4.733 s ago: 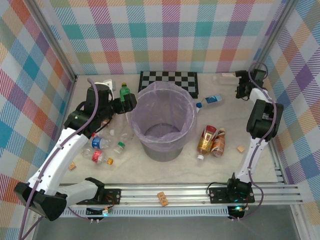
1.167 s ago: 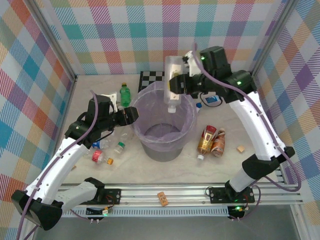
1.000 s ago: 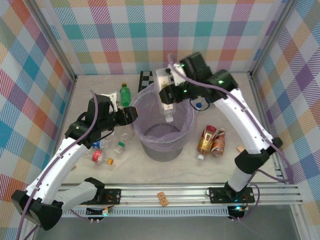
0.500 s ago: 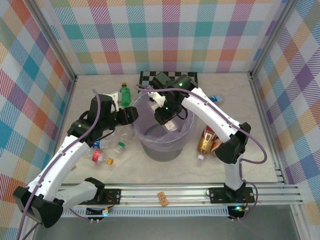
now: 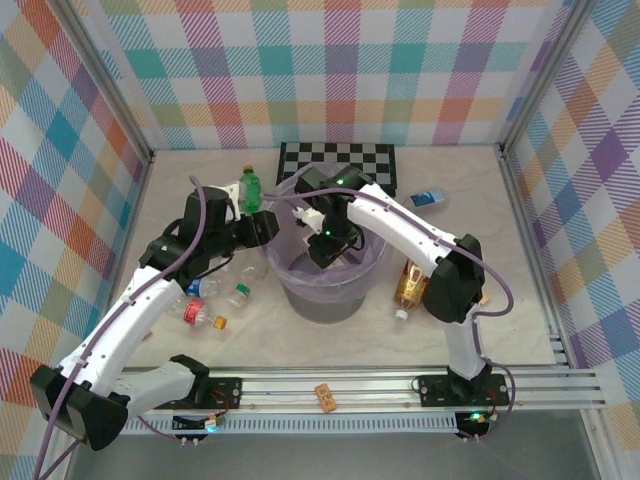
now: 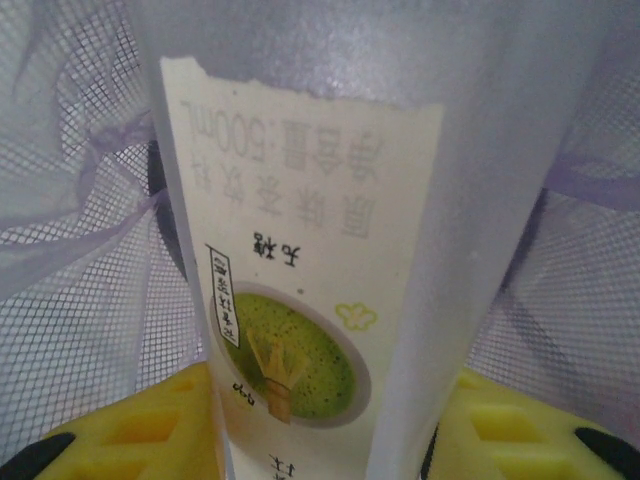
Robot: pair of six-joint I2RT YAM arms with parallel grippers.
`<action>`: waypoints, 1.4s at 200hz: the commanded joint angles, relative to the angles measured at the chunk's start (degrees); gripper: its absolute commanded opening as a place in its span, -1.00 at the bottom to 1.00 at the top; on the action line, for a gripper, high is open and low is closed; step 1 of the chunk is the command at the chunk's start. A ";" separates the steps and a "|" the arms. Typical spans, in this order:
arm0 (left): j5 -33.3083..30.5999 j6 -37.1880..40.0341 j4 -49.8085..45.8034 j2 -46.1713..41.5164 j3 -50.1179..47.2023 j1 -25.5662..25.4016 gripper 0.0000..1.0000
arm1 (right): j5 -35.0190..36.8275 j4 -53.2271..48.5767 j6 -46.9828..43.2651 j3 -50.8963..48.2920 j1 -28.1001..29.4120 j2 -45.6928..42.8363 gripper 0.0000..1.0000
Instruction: Put the plastic bottles in the bin
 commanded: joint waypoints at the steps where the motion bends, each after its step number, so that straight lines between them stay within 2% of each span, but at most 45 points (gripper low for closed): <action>1: -0.91 0.51 1.56 0.19 -0.27 -0.52 0.23 | -3.42 5.73 1.39 -2.96 0.05 0.44 -0.25; 23: -1.31 0.49 1.52 0.25 -0.45 -0.47 0.23 | -5.37 9.25 2.10 -5.06 -0.02 0.45 -0.08; 36: -1.35 0.57 1.35 0.30 -0.40 -0.47 0.23 | -6.04 10.82 2.76 -5.88 -0.02 0.27 0.10; 55: -1.53 0.56 1.51 0.14 -0.60 -0.47 0.23 | -6.14 11.38 3.26 -6.36 -0.02 0.05 0.21; 136: -1.67 0.93 1.33 0.10 -0.69 -0.47 0.22 | -4.79 9.73 2.81 -6.86 0.02 -2.22 0.40; 139: -1.63 0.96 1.34 0.11 -0.71 -0.46 0.22 | -4.77 9.56 2.76 -6.76 -0.02 -2.36 0.50; 145: -1.71 1.06 1.26 0.11 -0.63 -0.48 0.21 | -4.72 9.24 2.80 -6.51 -0.02 -2.74 0.54; 202: -2.23 1.43 0.58 -0.19 0.07 -0.45 0.21 | -3.11 6.15 1.31 -2.72 -0.03 -7.74 0.58; 238: -2.33 1.80 -0.04 0.03 0.77 -0.51 0.22 | -5.39 3.65 0.78 4.10 -0.02 -11.60 0.61; 263: -2.24 1.87 -0.05 0.33 1.13 -0.51 0.22 | -4.11 2.26 1.54 9.22 -0.07 -14.20 0.67; 264: -2.28 1.87 -0.01 0.31 1.13 -0.51 0.22 | -4.02 2.26 1.57 9.35 -0.09 -14.35 0.68; 266: -2.11 1.92 -0.05 0.34 1.18 -0.50 0.22 | -3.72 2.21 1.71 9.64 -0.15 -14.57 0.89; 268: -2.14 1.95 -0.06 0.42 1.21 -0.49 0.22 | -3.43 2.22 1.81 9.98 -0.19 -14.73 0.98; 280: -1.81 1.97 0.11 0.73 1.39 -0.44 0.22 | -0.80 2.28 3.36 11.67 -0.66 -16.04 0.99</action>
